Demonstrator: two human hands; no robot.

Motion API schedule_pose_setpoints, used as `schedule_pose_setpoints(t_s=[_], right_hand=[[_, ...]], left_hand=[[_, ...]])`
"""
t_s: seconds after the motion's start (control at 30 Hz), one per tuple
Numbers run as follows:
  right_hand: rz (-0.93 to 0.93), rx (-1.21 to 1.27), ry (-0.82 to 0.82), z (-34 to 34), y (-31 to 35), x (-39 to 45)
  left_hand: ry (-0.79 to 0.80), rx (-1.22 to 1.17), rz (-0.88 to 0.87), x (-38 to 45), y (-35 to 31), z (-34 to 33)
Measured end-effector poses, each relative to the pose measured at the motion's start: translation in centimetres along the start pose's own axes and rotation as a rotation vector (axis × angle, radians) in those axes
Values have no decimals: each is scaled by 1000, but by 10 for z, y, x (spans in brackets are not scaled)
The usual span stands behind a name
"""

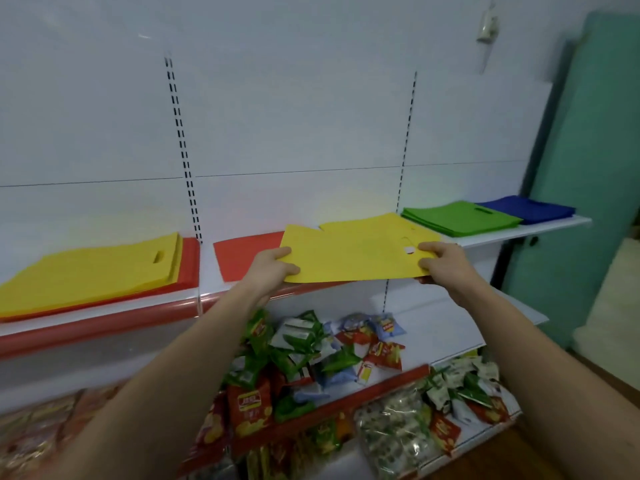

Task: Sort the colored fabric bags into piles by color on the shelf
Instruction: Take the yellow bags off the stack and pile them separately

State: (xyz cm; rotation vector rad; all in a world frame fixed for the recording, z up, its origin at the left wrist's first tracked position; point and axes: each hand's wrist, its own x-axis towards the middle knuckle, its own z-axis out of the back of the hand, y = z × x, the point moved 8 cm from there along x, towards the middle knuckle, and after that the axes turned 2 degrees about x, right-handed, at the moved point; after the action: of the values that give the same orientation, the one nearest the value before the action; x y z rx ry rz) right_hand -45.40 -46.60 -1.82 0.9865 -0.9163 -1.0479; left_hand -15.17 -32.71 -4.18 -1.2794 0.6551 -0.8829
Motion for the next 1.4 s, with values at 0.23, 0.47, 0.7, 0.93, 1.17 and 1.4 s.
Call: schedule_pose_setpoints(t_s=[0.23, 0.47, 0.7, 0.93, 1.17, 1.4], right_hand=[[-36, -37, -101, 47, -40, 65], [28, -77, -158, 58, -43, 126], [91, -68, -179, 54, -47, 201], [71, -129, 20, 41, -53, 286], [211, -418, 183, 34, -69, 344], [229, -648, 256, 38, -91, 377]], left_hand=[[105, -74, 21, 72, 20, -79], [54, 36, -62, 126, 19, -107], [33, 122, -45, 173, 8, -116], [-132, 224, -10, 199, 8, -125], [-227, 495, 91, 214, 17, -155], [-234, 927, 177, 227, 27, -175]])
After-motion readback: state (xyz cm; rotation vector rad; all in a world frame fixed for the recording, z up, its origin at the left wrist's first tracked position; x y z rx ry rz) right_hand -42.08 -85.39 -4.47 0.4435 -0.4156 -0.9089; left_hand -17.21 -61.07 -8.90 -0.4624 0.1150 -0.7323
